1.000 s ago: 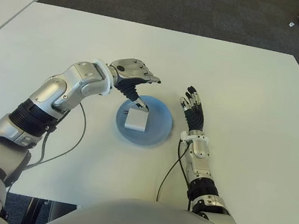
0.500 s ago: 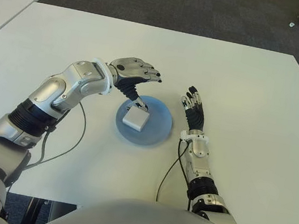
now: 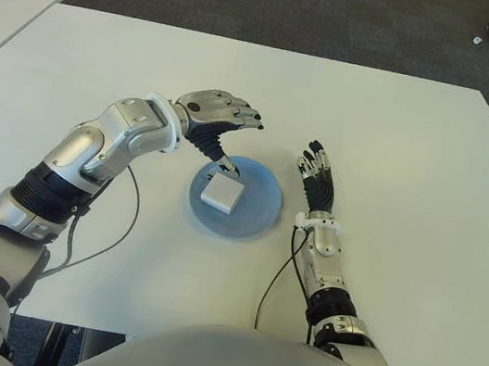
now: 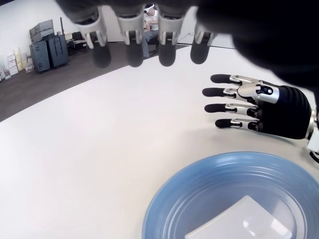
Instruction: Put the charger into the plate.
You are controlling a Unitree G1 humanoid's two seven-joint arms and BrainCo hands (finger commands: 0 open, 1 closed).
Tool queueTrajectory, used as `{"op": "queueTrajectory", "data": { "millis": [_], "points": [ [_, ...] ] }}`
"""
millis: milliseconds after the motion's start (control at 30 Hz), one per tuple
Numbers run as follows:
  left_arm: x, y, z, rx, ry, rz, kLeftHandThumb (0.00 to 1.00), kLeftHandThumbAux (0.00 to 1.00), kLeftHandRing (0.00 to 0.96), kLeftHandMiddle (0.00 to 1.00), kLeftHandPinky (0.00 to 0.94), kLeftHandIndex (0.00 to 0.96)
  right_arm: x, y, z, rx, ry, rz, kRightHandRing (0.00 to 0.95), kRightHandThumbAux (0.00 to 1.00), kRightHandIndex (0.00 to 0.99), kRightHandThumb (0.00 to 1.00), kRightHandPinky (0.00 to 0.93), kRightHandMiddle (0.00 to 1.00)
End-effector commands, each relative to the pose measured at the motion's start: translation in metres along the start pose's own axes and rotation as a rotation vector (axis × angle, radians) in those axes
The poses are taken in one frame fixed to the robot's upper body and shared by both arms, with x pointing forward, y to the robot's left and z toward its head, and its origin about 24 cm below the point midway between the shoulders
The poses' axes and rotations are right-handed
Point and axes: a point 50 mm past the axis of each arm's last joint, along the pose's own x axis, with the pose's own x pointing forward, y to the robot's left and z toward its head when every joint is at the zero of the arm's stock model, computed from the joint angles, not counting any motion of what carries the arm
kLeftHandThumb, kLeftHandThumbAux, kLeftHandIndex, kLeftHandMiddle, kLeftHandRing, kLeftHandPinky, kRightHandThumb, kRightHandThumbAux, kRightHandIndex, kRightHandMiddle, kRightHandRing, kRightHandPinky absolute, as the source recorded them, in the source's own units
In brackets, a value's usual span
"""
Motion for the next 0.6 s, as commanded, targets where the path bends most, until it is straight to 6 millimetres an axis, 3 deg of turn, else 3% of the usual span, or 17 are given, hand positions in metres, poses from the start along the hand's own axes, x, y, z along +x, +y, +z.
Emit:
{"op": "queueTrajectory", "data": {
  "millis": [33,167,233,467,533,600],
  "points": [
    [-0.002,0.0,-0.009,-0.126,0.027,0.14,0.156,0.424,0.0,0.009,0.017,0.02,-0.009,-0.001,-0.015,-0.015,0.073,-0.003,0.104,0.532,0.0,0.0,0.051,0.107],
    [-0.021,0.029,-0.031,-0.306,0.055,0.383,0.07,0.568,0.05,0.065,0.092,0.056,-0.009,0.0,-0.015,-0.02,0.075,0.003,0.095,0.525,0.0,0.0,0.051,0.1],
    [-0.026,0.034,-0.035,-0.363,0.062,0.443,0.05,0.607,0.065,0.08,0.107,0.064,-0.01,0.0,-0.016,-0.018,0.076,0.006,0.091,0.526,0.0,0.0,0.05,0.096],
    [-0.034,0.028,-0.043,-0.803,0.07,0.696,0.019,0.706,0.099,0.108,0.126,0.082,-0.01,-0.003,-0.018,0.0,0.088,0.027,0.061,0.547,0.0,0.0,0.035,0.07],
    [-0.05,0.008,-0.068,-1.014,0.101,0.812,0.011,0.735,0.095,0.103,0.108,0.08,-0.009,-0.003,-0.019,0.008,0.098,0.029,0.053,0.546,0.0,0.0,0.032,0.062],
    [-0.057,-0.003,-0.074,-1.108,0.107,0.884,0.005,0.756,0.087,0.094,0.089,0.073,-0.009,-0.003,-0.019,0.013,0.102,0.029,0.048,0.546,0.0,0.0,0.03,0.059]
  ]
}}
